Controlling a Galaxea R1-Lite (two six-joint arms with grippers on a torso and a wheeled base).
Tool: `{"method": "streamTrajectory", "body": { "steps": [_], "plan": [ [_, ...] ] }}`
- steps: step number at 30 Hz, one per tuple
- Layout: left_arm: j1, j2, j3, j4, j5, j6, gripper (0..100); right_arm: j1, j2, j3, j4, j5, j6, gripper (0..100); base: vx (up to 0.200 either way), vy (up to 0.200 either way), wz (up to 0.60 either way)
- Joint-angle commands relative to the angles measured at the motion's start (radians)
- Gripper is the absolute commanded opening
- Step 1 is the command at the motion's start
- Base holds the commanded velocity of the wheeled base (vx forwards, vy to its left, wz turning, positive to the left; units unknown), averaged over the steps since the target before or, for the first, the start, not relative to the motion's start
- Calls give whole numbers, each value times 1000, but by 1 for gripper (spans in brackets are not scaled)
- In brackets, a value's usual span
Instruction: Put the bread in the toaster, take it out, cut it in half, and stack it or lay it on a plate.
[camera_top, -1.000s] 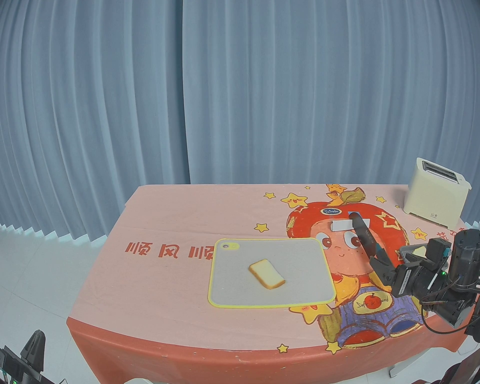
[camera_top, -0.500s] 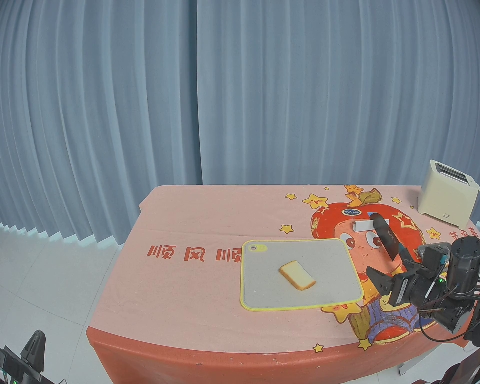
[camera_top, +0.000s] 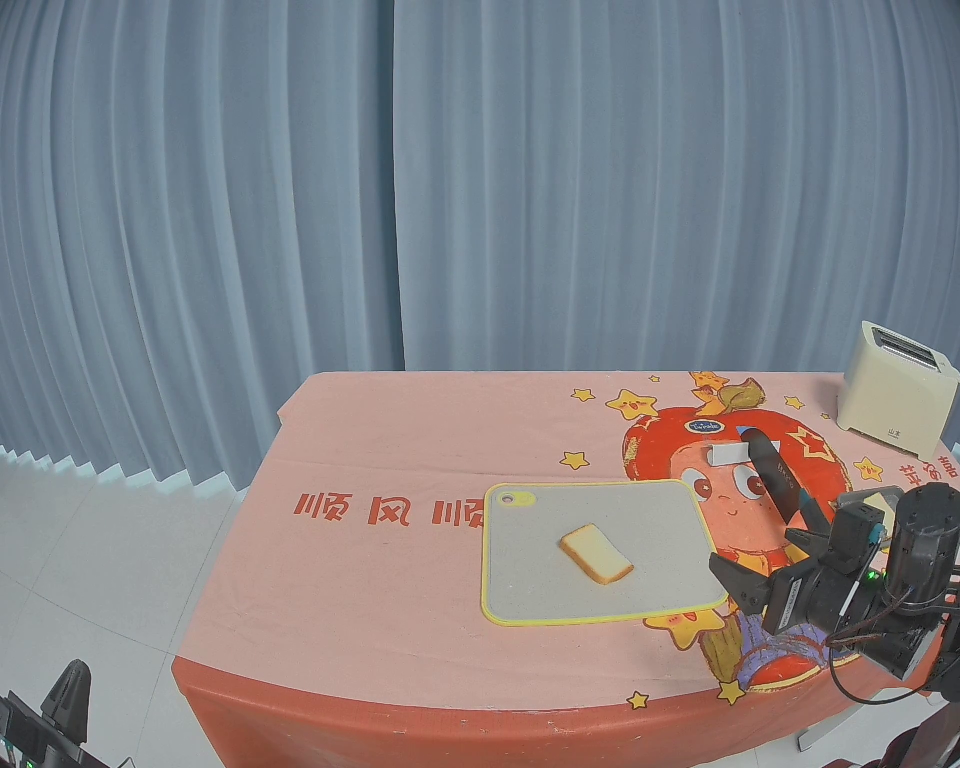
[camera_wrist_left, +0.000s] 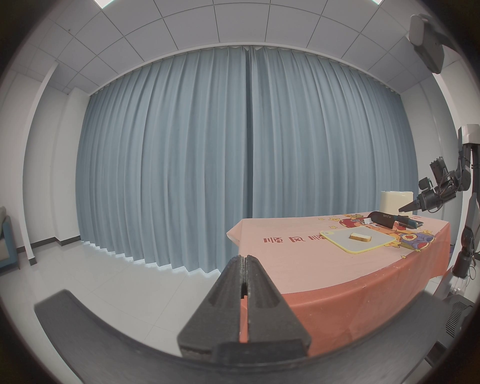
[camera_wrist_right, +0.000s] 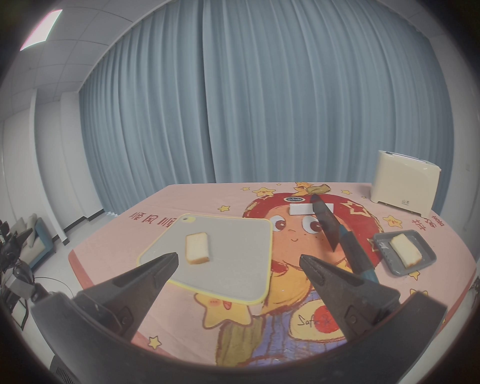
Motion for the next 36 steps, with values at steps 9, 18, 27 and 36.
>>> {"method": "streamTrajectory", "body": {
  "steps": [9,18,27,36],
  "plan": [
    [0,1,18,0,0,0,0,77,115,-110,15,6,-73,100,0,0,0],
    [0,1,18,-1,0,0,0,103,172,-175,15,46,-73,100,0,0,0],
    [0,1,18,0,0,0,0,120,196,-265,142,102,-82,100,0,0,0],
    [0,1,18,0,0,0,0,132,198,-449,438,174,-88,100,0,0,0]
  ]
}}
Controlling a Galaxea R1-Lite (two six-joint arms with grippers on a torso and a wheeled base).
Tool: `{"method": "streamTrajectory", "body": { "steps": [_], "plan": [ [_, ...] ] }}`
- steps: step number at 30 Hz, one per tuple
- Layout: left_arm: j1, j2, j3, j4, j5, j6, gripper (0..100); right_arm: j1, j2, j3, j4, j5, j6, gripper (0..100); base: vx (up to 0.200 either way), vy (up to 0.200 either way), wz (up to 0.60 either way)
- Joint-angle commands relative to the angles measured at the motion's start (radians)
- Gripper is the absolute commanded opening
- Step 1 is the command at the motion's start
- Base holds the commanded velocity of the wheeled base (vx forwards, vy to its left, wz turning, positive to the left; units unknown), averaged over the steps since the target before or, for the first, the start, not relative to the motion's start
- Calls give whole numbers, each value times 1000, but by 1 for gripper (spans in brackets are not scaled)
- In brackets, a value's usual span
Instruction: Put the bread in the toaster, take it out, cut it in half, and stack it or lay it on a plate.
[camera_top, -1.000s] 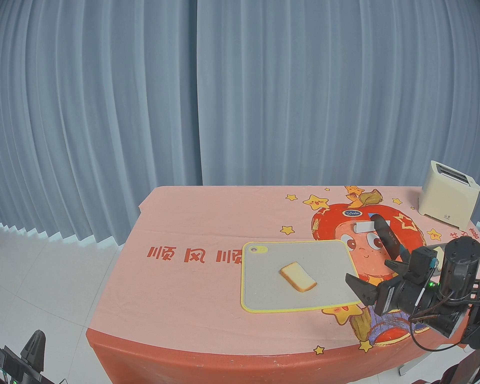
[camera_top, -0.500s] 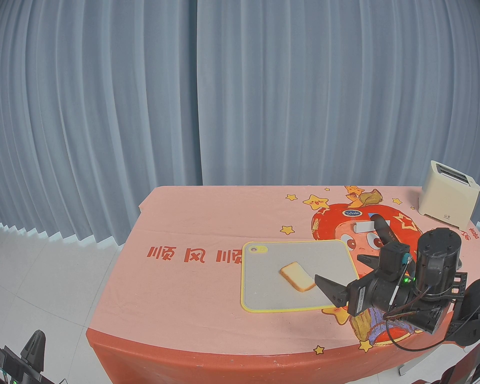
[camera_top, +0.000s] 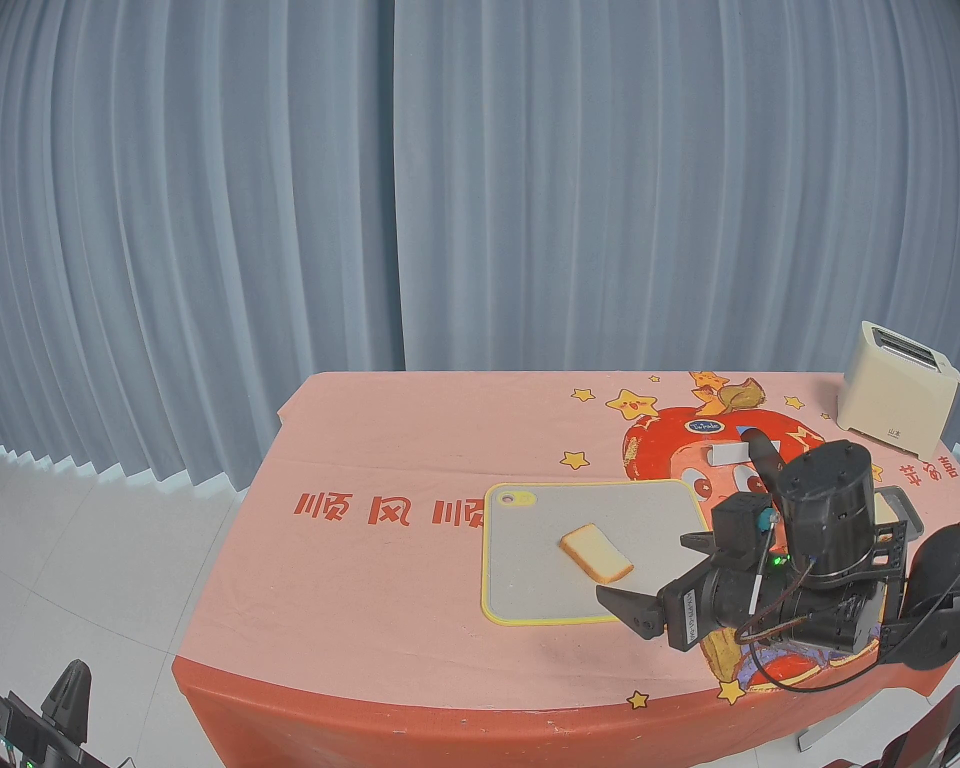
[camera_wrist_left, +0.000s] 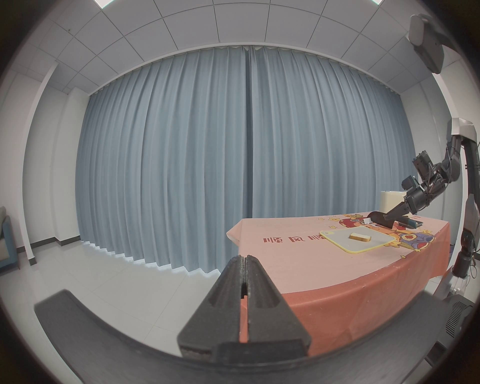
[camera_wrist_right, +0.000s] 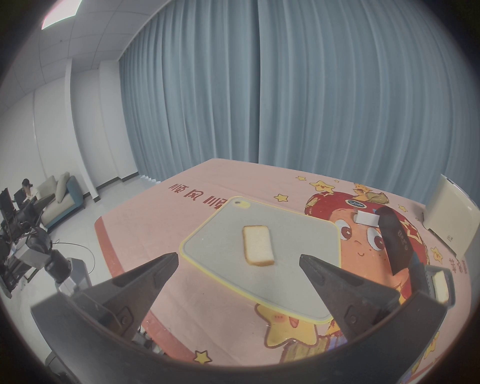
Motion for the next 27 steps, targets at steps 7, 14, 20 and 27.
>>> {"method": "streamTrajectory", "body": {
  "steps": [7,14,20,27],
  "plan": [
    [0,1,18,0,0,0,0,30,65,-84,70,34,-24,100,0,0,0],
    [0,1,18,0,0,0,0,31,154,-115,69,29,-3,100,0,0,0],
    [0,1,18,0,0,0,0,33,199,-143,61,26,3,100,0,0,0],
    [0,1,18,-1,0,0,0,27,251,-160,-71,22,86,100,0,0,0]
  ]
}}
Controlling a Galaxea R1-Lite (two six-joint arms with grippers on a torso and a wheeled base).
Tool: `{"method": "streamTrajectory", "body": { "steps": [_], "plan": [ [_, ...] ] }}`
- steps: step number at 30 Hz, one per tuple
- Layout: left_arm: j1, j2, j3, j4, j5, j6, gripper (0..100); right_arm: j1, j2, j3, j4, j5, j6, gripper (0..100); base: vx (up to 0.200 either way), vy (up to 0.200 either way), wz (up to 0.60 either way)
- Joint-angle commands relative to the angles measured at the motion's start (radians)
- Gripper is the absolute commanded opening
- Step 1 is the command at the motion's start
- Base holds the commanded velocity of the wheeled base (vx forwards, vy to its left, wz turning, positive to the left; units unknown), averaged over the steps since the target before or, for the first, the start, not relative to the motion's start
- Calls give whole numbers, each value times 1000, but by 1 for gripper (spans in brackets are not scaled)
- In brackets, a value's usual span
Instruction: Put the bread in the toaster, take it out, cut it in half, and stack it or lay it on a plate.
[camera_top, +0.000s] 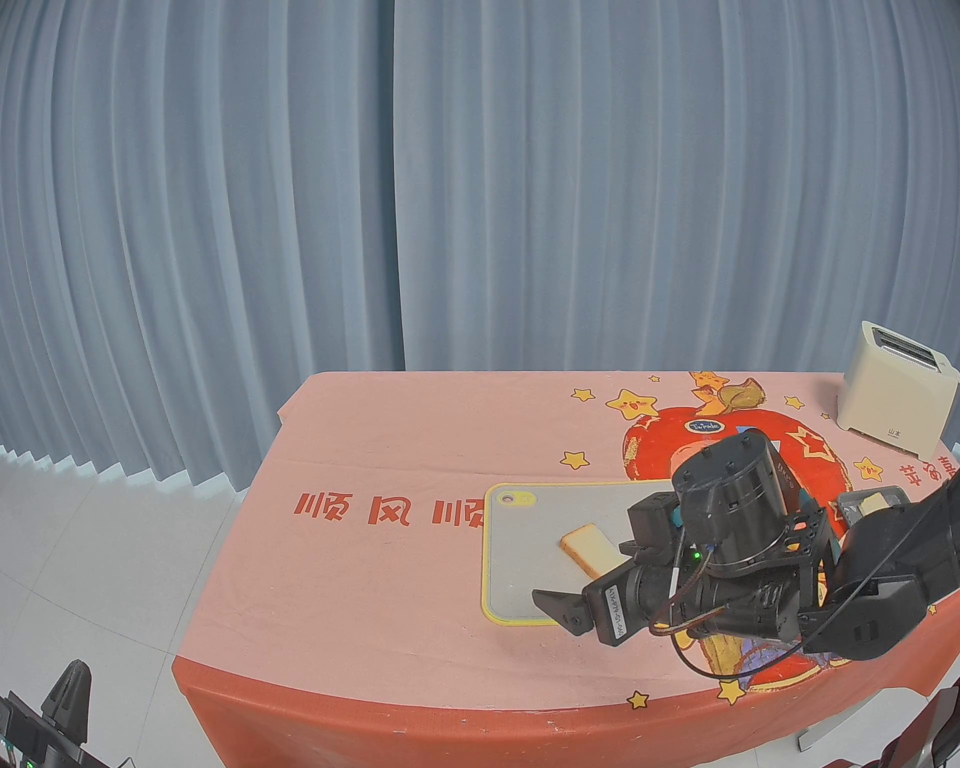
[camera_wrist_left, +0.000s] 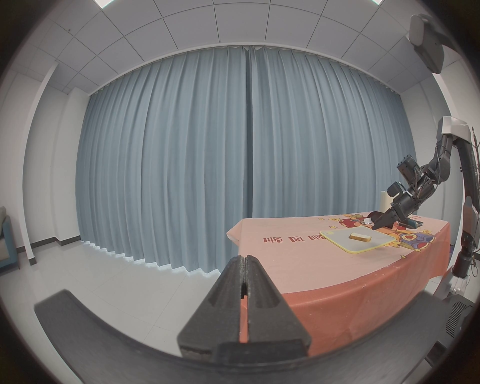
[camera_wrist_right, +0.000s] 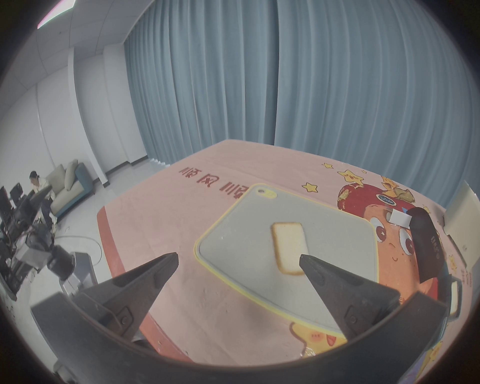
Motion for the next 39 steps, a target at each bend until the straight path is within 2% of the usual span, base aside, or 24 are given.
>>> {"method": "streamTrajectory", "body": {
  "steps": [1,18,39],
  "plan": [
    [0,1,18,0,0,0,0,-9,62,-11,-45,0,29,100,0,0,0],
    [0,1,18,0,0,0,0,-43,154,-47,-49,4,41,100,0,0,0],
    [0,1,18,0,0,0,0,-43,199,-48,-49,3,41,100,0,0,0]
  ]
}}
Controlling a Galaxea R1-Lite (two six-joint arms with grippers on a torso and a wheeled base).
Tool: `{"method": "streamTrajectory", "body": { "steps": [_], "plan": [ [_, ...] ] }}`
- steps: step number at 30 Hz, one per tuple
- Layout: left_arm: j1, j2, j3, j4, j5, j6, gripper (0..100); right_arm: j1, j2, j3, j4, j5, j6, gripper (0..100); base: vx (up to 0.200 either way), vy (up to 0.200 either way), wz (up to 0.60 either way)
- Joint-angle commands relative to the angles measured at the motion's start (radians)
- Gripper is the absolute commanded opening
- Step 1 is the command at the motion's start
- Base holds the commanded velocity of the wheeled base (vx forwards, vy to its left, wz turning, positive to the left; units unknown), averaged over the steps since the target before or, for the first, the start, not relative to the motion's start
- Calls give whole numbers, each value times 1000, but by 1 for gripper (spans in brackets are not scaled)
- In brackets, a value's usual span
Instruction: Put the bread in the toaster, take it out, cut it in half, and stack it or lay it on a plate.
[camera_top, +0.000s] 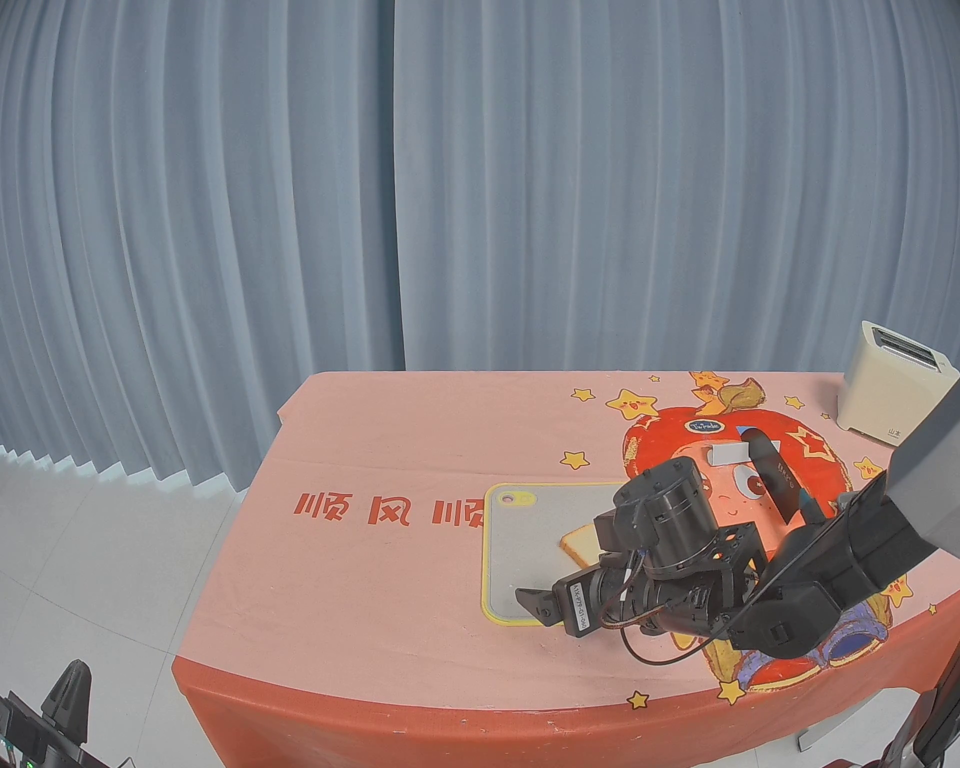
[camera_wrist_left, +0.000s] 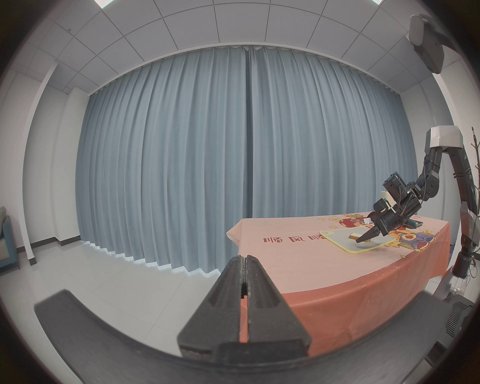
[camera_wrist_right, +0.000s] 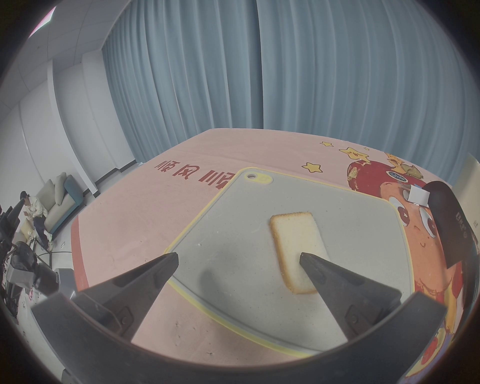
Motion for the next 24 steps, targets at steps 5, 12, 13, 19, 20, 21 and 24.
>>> {"method": "streamTrajectory", "body": {
  "steps": [5,12,13,19,20,21,24],
  "plan": [
    [0,1,18,0,0,0,0,2,17,1,0,-3,-1,100,0,0,0],
    [0,1,18,0,0,0,0,16,17,4,0,-23,-6,100,0,0,0],
    [0,1,18,-2,0,0,0,17,19,4,0,-32,-8,100,0,0,0],
    [0,1,18,0,0,0,0,32,34,2,0,-66,-9,100,0,0,0],
    [0,1,18,0,0,0,0,32,40,2,0,-68,-9,100,0,0,0],
    [0,1,18,0,0,0,0,34,45,2,0,-74,-8,100,0,0,0],
    [0,1,18,0,0,0,0,36,46,1,0,-92,-9,100,0,0,0]
  ]
}}
